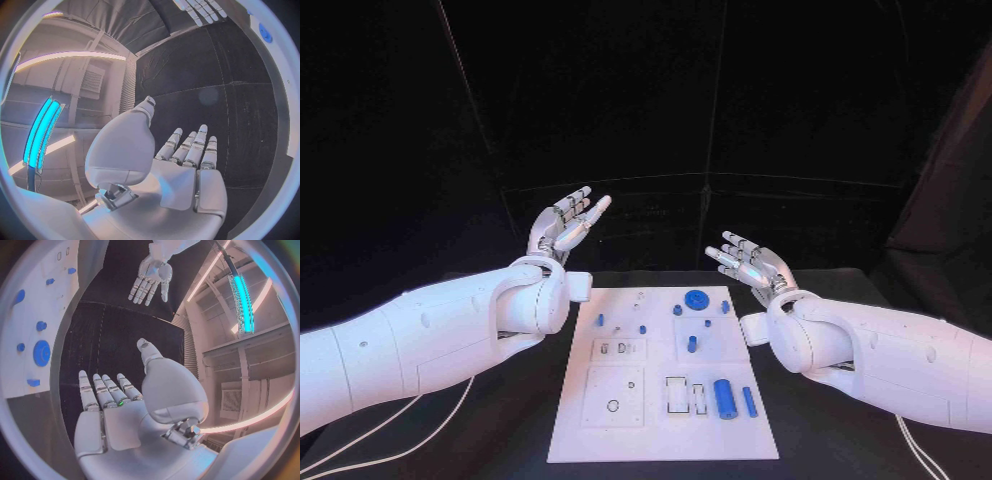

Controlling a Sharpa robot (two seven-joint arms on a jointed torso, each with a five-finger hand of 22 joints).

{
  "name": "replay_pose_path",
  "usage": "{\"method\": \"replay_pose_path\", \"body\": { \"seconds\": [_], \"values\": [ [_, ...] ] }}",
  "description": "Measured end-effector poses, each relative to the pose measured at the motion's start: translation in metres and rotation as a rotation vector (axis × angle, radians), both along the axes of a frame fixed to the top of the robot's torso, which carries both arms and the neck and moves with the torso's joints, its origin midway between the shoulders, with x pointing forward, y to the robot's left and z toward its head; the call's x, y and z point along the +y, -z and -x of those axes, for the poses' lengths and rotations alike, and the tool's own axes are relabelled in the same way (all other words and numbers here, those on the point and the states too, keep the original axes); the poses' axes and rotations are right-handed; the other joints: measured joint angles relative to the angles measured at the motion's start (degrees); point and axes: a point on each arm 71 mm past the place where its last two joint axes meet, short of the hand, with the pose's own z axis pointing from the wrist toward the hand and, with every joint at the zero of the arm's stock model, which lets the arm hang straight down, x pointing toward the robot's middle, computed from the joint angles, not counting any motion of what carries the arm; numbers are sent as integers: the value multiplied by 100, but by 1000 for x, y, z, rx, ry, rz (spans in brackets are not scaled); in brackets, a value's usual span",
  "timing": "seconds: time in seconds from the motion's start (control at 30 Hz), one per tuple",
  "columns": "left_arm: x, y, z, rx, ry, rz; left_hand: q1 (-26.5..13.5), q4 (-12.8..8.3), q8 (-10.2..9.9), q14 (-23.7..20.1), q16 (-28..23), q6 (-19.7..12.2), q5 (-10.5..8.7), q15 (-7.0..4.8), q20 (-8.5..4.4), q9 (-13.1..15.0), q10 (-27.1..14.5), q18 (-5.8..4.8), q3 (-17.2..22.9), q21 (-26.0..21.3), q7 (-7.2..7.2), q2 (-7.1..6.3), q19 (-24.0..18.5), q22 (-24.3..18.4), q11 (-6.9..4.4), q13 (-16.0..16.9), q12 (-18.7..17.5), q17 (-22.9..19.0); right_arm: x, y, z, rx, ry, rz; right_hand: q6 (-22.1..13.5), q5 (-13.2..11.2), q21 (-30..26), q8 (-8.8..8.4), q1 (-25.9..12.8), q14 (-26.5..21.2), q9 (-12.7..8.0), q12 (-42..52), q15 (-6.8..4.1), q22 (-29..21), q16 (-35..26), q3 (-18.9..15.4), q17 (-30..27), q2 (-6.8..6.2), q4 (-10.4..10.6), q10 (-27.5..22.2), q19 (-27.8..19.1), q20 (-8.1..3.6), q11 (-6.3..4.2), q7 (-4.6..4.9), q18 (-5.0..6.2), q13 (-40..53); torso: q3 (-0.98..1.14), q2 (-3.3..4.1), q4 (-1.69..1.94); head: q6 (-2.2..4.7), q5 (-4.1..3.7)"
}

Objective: Assemble the parts on the task board

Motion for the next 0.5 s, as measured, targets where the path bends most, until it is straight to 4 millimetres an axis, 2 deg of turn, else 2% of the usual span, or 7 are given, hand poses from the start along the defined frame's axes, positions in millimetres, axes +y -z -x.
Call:
{"method": "replay_pose_path", "body": {
  "seconds": [0.1,0.23,0.27,0.37,0.4,0.43,0.5],
  "values": [
    [0,0,0,-5,12,15,92,14,15,150,64,115,0,33,43,11,149,0,13,36,9,3,43,15,42,14,26,25,1,0,-3,8,-48,2,526,-121,237,114,332,808,60,188,31,118,216,107,72,15,-255,813,629,6,57,33,136,74,-1,1,-1,0,0],
    [1,0,0,-8,19,26,197,13,58,509,184,311,0,64,74,35,547,1,13,109,18,39,182,51,96,53,110,78,2,0,-5,8,-87,13,1336,-240,547,281,589,1838,139,427,-36,249,475,223,138,24,-506,1839,1352,7,25,93,358,147,-1,2,-1,-1,2],
    [3,0,-1,-9,18,27,213,13,65,632,229,395,0,65,74,44,705,1,13,142,23,39,256,65,104,68,140,95,-3,-2,-11,-16,-92,52,1588,-269,630,332,644,2105,161,481,-68,281,532,256,151,16,-571,2101,1537,4,5,114,396,157,-1,4,-1,-34,1],
    [21,0,-2,-9,-2,24,281,3,157,1086,397,799,0,37,75,80,1398,32,3,307,50,106,650,149,103,122,292,158,-28,-26,-31,-125,-72,179,2268,-340,847,441,736,2786,199,587,-166,353,660,365,160,11,-734,2743,2012,-24,-66,193,483,164,-1,22,16,-86,0],
    [24,0,-2,-9,-4,25,283,-21,192,1246,457,976,0,12,74,95,1642,96,-22,392,63,108,852,190,91,137,354,178,-32,-32,-34,-151,-75,211,2418,-346,898,464,736,2943,203,599,-193,368,681,386,160,11,-781,2884,2120,-38,-85,217,483,164,-3,31,23,-91,-2],
    [26,0,-1,-8,-2,27,310,-45,226,1408,513,1173,0,-17,74,110,1880,136,-45,489,82,135,1082,238,74,154,409,197,-33,-36,-36,-180,-86,251,2692,-369,1002,475,736,3251,206,603,-252,400,725,447,168,11,-855,3150,2331,-75,-125,258,534,164,-4,43,32,-97,-3],
    [25,0,1,-7,11,34,348,-110,294,1714,624,1560,0,-78,73,139,2301,137,-58,673,133,173,1514,323,33,176,518,229,-31,-40,-37,-215,-111,309,3016,-393,1146,513,735,3649,206,603,-340,447,773,527,182,11,-953,3485,2602,-140,-180,312,573,164,-5,68,46,-101,-9]
  ]
}}
